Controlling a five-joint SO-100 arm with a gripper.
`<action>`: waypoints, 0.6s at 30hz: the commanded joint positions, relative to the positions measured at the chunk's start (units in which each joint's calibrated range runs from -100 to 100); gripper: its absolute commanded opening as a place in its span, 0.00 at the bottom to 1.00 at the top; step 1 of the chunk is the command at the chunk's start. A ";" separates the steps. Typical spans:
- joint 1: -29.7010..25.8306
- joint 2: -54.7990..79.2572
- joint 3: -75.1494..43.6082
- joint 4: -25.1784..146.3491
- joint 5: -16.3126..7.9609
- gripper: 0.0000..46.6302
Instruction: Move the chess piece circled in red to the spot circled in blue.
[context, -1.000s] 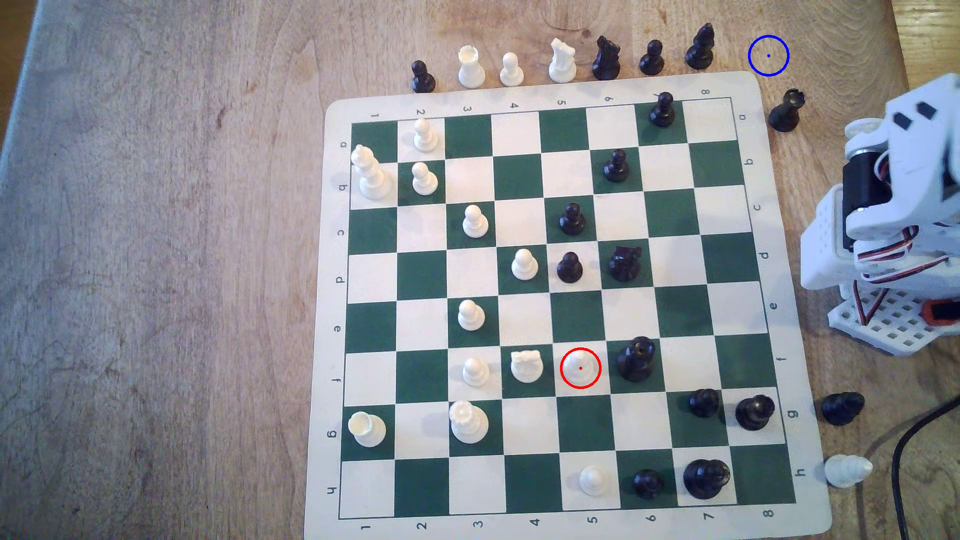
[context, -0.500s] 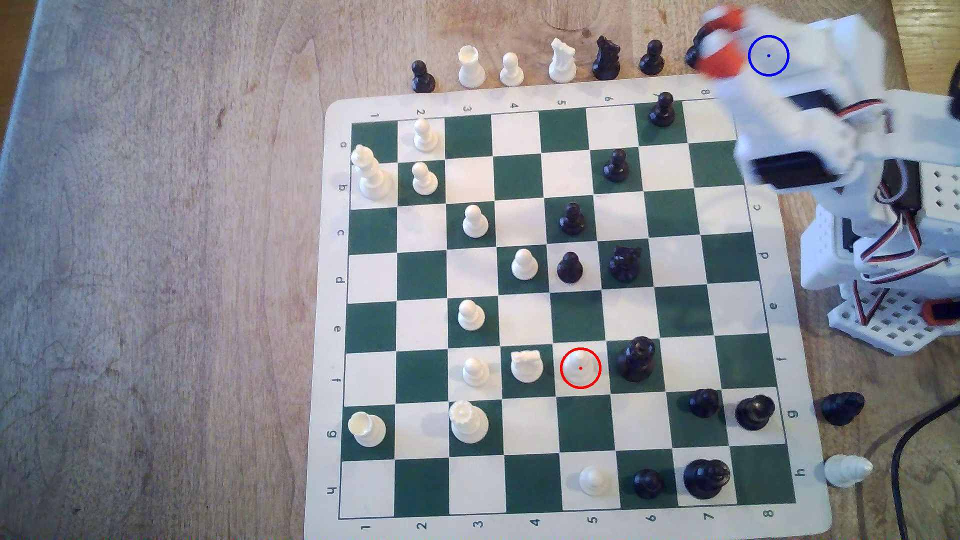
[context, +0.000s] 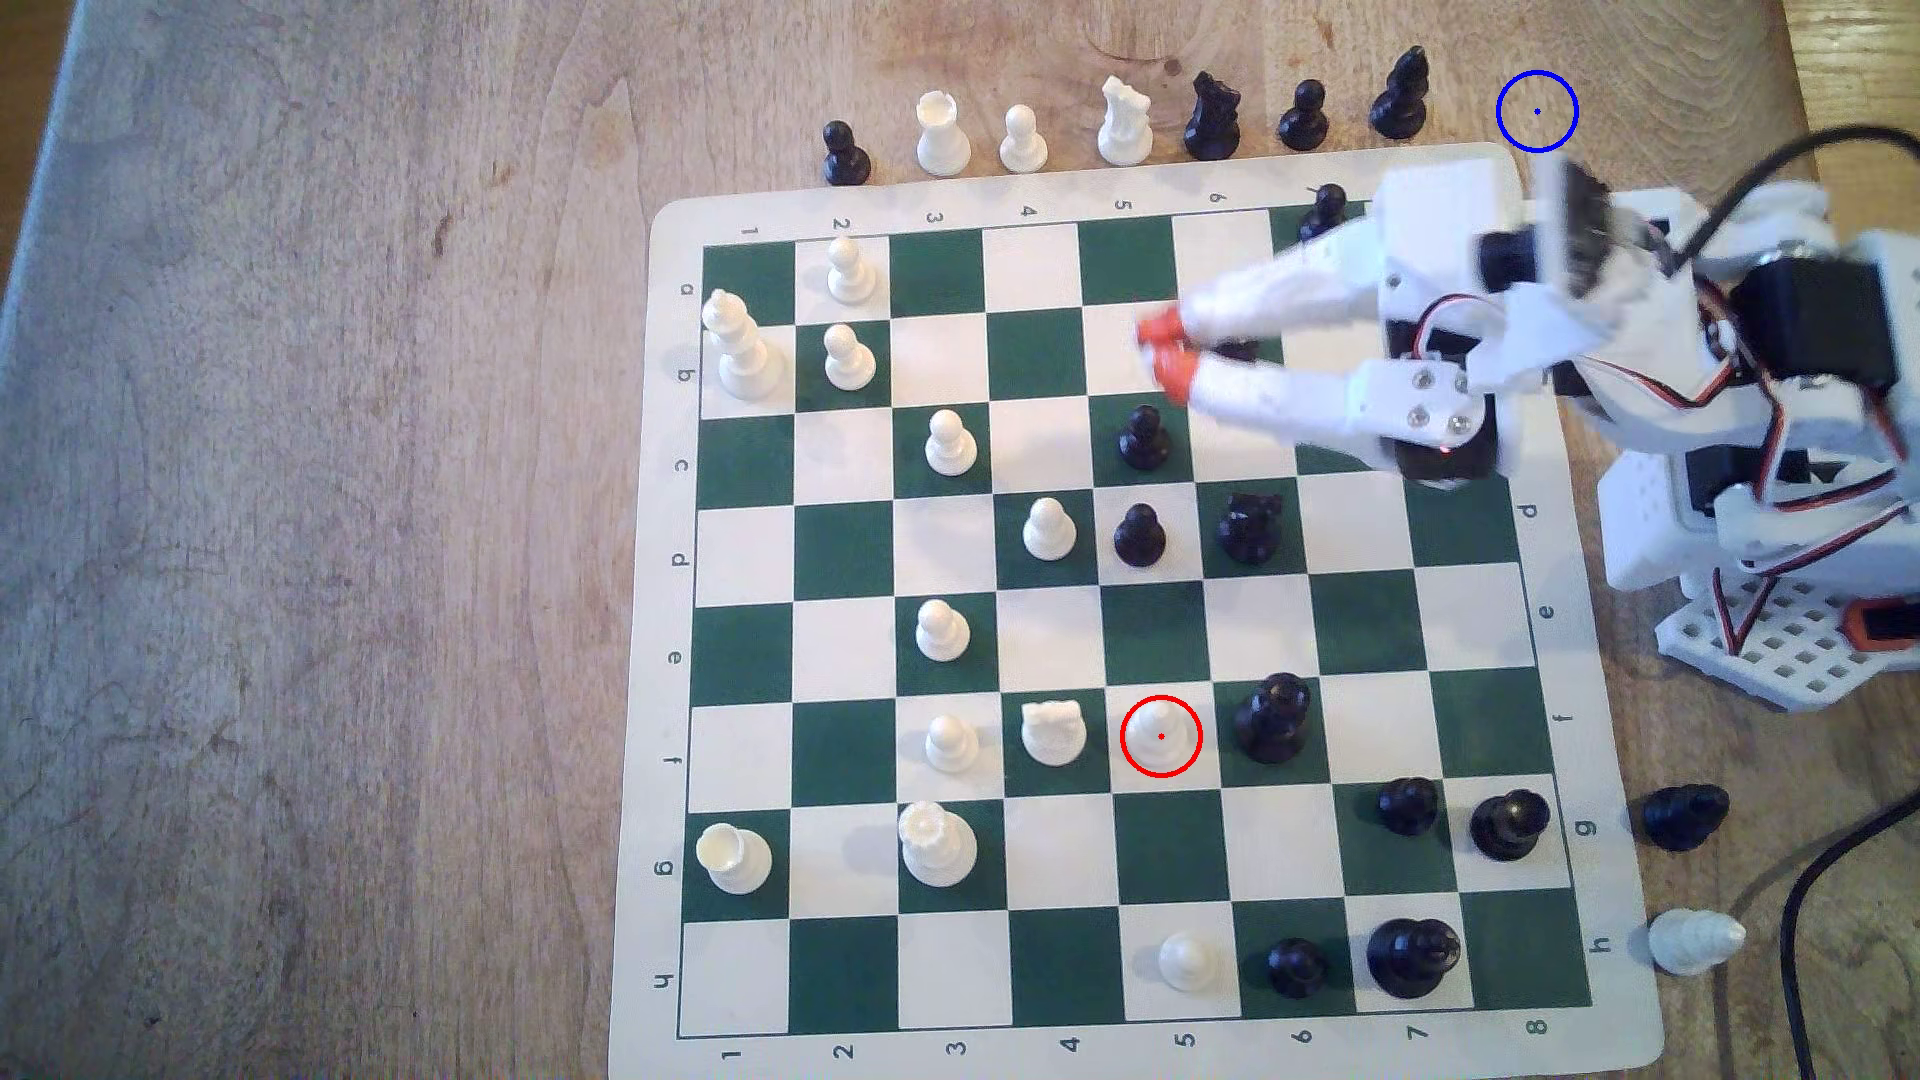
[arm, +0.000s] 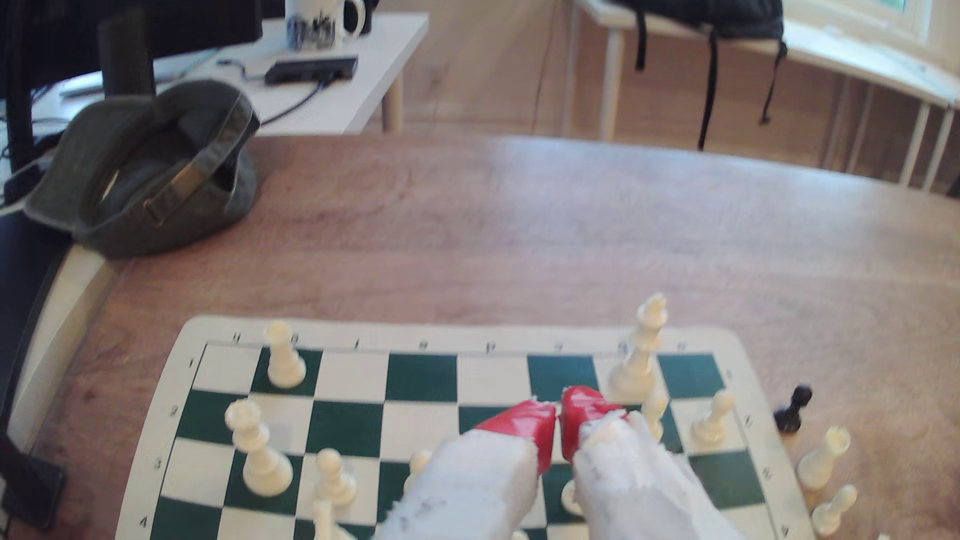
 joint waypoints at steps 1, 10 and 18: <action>-3.94 7.67 -14.40 14.83 -2.30 0.02; -13.25 22.78 -17.67 19.91 -4.40 0.17; -15.20 36.02 -24.01 18.10 -4.98 0.27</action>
